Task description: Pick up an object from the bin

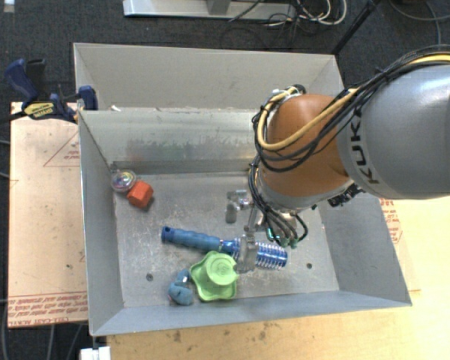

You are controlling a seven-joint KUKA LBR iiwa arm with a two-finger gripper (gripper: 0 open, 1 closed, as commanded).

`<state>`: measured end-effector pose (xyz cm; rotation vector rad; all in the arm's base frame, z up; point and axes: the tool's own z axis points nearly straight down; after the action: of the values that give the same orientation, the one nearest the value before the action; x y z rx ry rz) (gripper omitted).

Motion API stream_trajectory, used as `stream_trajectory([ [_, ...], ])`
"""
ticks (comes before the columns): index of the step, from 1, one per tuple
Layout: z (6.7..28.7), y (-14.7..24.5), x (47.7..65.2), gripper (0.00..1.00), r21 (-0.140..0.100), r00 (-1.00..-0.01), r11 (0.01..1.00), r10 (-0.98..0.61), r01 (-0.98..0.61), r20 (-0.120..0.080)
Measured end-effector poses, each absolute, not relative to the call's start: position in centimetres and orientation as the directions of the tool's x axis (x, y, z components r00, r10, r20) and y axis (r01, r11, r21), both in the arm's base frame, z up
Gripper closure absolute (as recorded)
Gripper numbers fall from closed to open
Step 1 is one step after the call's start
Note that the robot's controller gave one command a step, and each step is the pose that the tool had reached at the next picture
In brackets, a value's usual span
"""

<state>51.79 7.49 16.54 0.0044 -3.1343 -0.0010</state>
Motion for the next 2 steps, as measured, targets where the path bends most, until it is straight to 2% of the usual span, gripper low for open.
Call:
stream_trajectory([
  [1,9.76,7.83,53.99,0.0,0.007,-0.993,0.993,0.12,0.12,-0.01],
  [2,9.43,8.14,54.11,0.0,0.007,-0.996,0.996,-0.089,-0.089,-0.017],
])
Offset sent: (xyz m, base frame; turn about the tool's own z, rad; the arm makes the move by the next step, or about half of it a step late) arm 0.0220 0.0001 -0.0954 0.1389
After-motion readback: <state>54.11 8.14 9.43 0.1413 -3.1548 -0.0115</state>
